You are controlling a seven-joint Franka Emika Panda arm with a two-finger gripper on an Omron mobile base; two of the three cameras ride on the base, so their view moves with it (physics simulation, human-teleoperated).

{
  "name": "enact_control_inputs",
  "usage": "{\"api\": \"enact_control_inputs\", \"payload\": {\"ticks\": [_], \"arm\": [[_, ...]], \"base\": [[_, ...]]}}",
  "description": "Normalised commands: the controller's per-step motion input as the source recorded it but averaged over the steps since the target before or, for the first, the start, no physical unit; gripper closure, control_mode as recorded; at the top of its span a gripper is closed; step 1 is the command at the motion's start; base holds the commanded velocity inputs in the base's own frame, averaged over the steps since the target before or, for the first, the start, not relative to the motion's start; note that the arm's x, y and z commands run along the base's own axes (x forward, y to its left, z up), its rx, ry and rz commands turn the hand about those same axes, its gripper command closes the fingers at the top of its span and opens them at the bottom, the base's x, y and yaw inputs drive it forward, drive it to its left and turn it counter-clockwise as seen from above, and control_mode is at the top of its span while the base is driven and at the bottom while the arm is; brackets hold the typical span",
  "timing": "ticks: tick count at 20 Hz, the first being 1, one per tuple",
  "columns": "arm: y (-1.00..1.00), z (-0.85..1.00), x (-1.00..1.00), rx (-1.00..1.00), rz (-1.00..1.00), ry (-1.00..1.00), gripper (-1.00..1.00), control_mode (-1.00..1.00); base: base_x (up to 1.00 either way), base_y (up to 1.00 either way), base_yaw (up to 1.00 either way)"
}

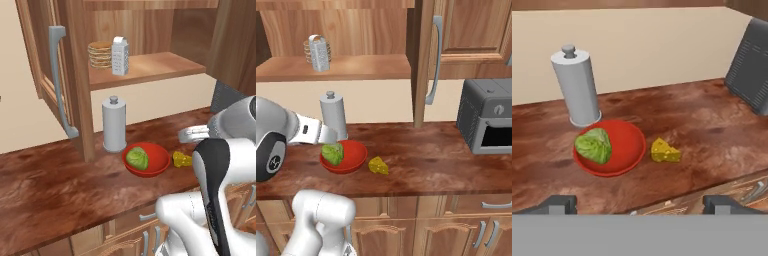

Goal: Pick the cheese from the fridge and the cheese grater from the cabinet and place them next to the salad bowl.

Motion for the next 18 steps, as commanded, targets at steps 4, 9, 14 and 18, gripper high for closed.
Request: {"api": "enact_control_inputs", "payload": {"ticks": [4,9,14,18], "arm": [[0.01,0.7,0.01,0.0,0.21,0.38,-1.0,-1.0],[0.06,0.2,0.08,0.0,0.26,0.22,-1.0,-1.0],[0.11,-0.01,0.14,0.03,0.21,0.04,-1.0,-1.0],[0.19,-0.44,0.38,0.13,0.19,-0.1,-1.0,-1.0]], "base": [[0.0,0.0,0.0],[0.0,0.0,0.0],[0.0,0.0,0.0],[0.0,0.0,0.0]]}}
